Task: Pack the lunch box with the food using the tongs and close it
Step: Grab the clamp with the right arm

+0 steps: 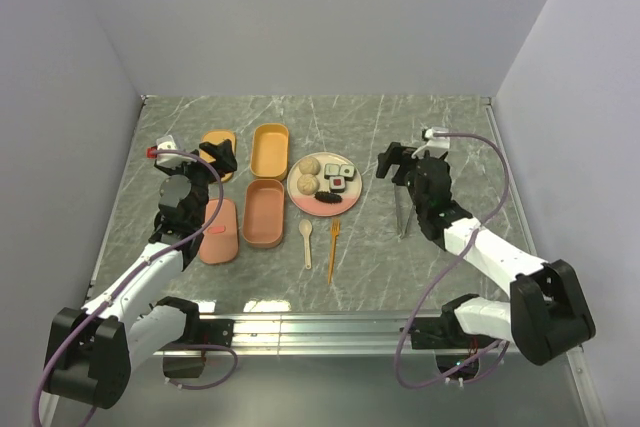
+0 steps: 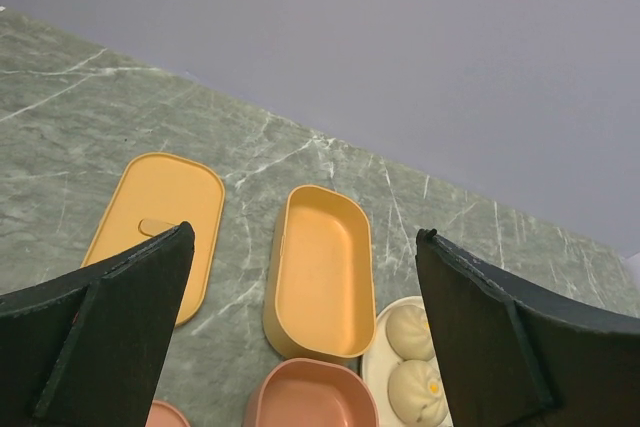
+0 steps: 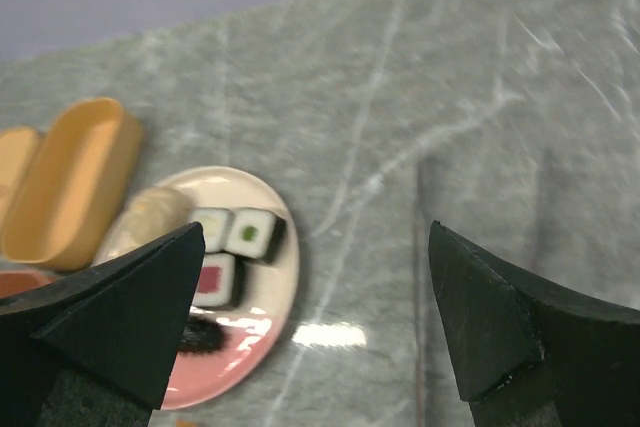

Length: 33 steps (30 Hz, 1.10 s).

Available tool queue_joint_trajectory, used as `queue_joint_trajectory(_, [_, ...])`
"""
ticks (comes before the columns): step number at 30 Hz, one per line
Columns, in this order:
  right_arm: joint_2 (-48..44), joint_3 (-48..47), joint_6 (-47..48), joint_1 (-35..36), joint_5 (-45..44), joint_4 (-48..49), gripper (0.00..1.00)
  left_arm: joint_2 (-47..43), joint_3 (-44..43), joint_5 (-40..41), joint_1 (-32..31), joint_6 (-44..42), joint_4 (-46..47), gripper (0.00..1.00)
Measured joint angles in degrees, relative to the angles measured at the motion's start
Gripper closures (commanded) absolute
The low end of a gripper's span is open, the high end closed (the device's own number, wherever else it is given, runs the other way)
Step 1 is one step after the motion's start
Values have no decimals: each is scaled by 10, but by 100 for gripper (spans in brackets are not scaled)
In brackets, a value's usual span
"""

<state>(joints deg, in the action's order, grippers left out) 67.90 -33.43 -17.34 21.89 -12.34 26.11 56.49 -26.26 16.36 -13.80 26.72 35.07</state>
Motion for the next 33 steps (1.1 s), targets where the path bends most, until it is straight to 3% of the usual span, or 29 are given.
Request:
queue_joint_trajectory(13, [127,-108,-66,1,-134,-234,1,0,-1,0,0,0,-7,1])
queue_joint_trajectory(23, [205,-145,-121,1,-141,-341,1,-1,-1,0,0,1,-7,0])
queue_joint_trajectory(24, [215,-149,-125,1,-140,-348,6,-3,-1,0,0,1,-8,1])
queue_joint_trajectory(25, [224,-151,-129,1,-139,-351,17,-5,-1,0,0,1,-8,1])
queue_joint_trajectory(30, [247,-151,-140,1,-133,-370,20,-14,-1,0,0,1,-8,1])
queue_joint_trajectory(33, [248,-151,-144,1,-130,-374,32,-15,-1,0,0,1,-8,1])
